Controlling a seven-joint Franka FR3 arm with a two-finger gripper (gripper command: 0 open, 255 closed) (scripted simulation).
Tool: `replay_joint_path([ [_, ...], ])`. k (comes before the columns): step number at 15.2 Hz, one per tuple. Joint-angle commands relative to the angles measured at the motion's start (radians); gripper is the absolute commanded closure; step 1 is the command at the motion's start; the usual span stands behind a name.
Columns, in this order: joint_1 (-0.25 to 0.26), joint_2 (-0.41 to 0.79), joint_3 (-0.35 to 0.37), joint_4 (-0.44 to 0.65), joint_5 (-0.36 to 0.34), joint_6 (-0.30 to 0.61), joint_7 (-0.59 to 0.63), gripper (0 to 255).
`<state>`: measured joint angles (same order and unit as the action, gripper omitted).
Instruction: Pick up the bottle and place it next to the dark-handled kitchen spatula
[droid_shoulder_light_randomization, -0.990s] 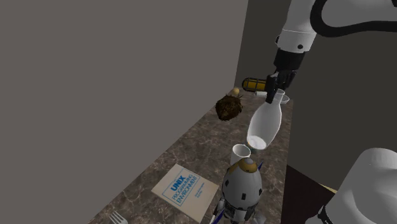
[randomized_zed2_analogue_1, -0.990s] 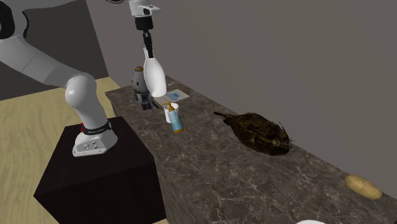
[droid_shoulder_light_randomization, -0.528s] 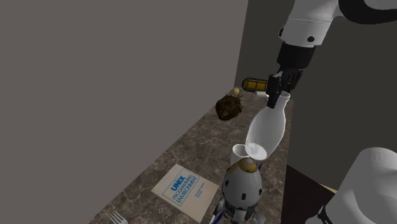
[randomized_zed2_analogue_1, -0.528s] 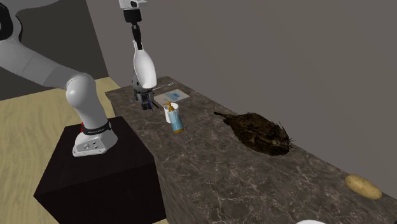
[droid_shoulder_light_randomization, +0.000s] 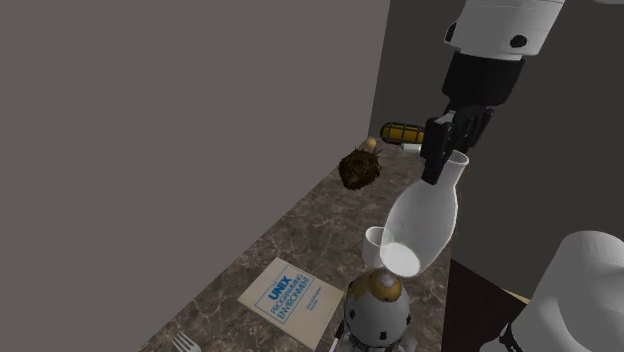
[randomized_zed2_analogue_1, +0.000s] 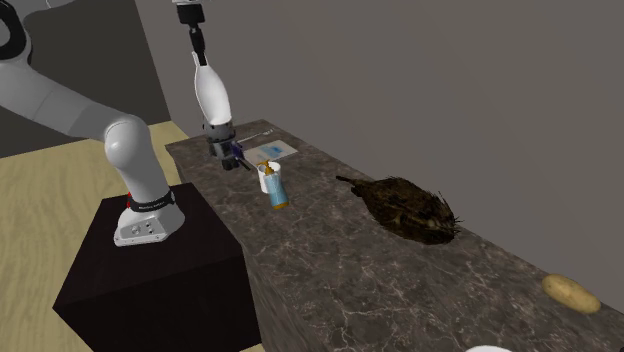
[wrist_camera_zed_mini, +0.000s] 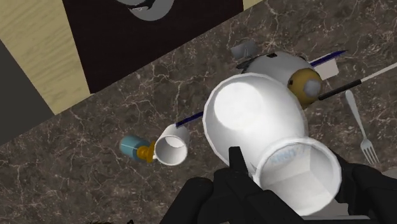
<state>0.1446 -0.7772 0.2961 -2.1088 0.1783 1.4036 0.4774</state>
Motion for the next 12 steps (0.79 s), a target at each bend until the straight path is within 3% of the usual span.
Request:
replay_joint_path([
  [1,0.009,0.002,0.043,0.028,0.029,-0.019,0.052,255],
  [12,-0.001,0.135,0.295,0.302,0.132,-0.102,0.337,255],
])
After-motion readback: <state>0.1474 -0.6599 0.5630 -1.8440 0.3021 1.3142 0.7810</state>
